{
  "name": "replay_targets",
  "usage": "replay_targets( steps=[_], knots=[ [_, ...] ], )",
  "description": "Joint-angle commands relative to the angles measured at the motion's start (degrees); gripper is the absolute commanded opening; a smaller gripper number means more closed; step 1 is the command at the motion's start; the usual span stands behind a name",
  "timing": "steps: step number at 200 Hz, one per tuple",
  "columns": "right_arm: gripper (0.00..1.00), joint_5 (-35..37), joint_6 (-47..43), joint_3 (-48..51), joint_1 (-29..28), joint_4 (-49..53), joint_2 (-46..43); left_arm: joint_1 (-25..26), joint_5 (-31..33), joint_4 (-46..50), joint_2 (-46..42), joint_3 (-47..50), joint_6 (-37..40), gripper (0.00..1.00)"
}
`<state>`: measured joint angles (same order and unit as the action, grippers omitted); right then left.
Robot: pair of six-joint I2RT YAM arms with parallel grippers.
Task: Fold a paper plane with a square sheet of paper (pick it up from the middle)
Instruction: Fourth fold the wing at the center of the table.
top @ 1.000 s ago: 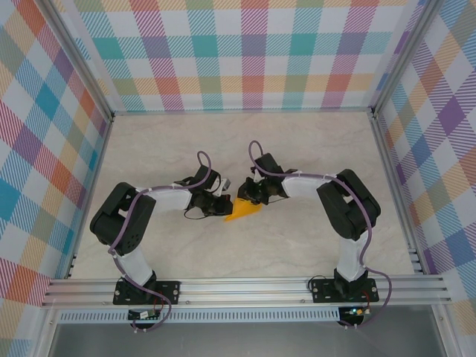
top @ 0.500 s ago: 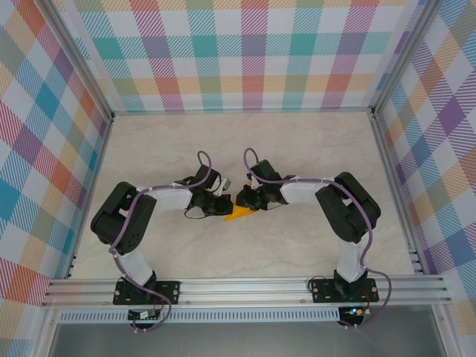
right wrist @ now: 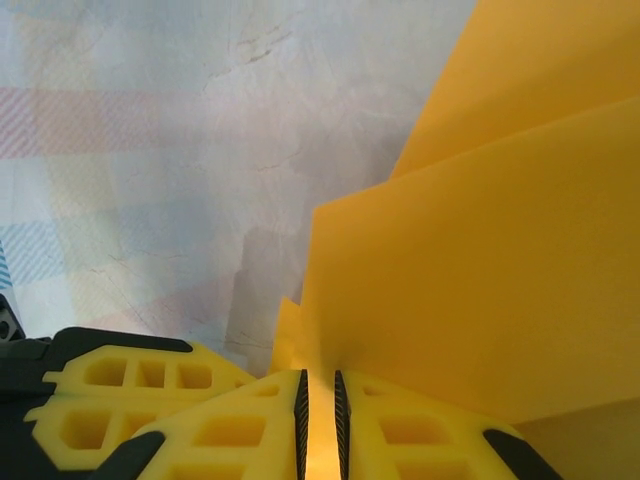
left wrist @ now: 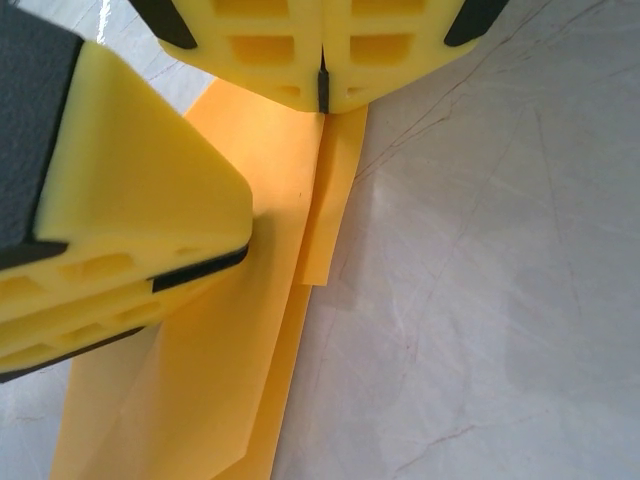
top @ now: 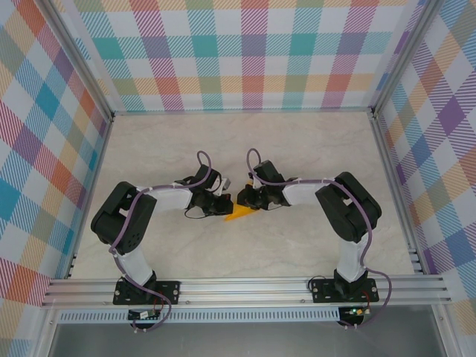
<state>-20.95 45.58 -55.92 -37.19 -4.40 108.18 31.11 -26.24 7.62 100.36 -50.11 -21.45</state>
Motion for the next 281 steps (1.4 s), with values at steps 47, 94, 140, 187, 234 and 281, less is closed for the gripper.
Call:
replay_targets(
  steps=[47, 94, 140, 187, 234, 281],
  knots=[
    [0.15, -1.2, 0.2, 0.47, 2.25, -3.48, 1.37, 0.35, 1.55, 1.88, 0.7, -0.22, -0.69, 0.0],
    [0.14, -0.46, 0.9, 0.46, 3.09, -2.77, 2.27, 0.35, 1.64, 2.22, 0.71, -0.6, -0.72, 0.0],
    [0.14, 0.11, 1.25, 0.38, 3.44, -1.92, 3.43, 0.35, 1.77, 2.88, 0.54, -1.15, -0.76, 0.0],
    [0.13, 0.74, 1.69, 0.0, 3.7, -0.01, 4.41, 0.26, 2.28, 4.16, -2.91, -2.43, -1.71, 0.12],
    [0.12, 0.5, 1.88, 0.11, 3.7, 0.45, 4.33, 0.15, 1.64, -1.5, -6.95, -1.51, -5.81, 0.2],
    [0.1, 0.41, 2.49, -0.15, 3.66, 0.76, 4.73, 0.5, -3.41, -8.82, -2.05, -1.34, -10.13, 0.08]
  ],
)
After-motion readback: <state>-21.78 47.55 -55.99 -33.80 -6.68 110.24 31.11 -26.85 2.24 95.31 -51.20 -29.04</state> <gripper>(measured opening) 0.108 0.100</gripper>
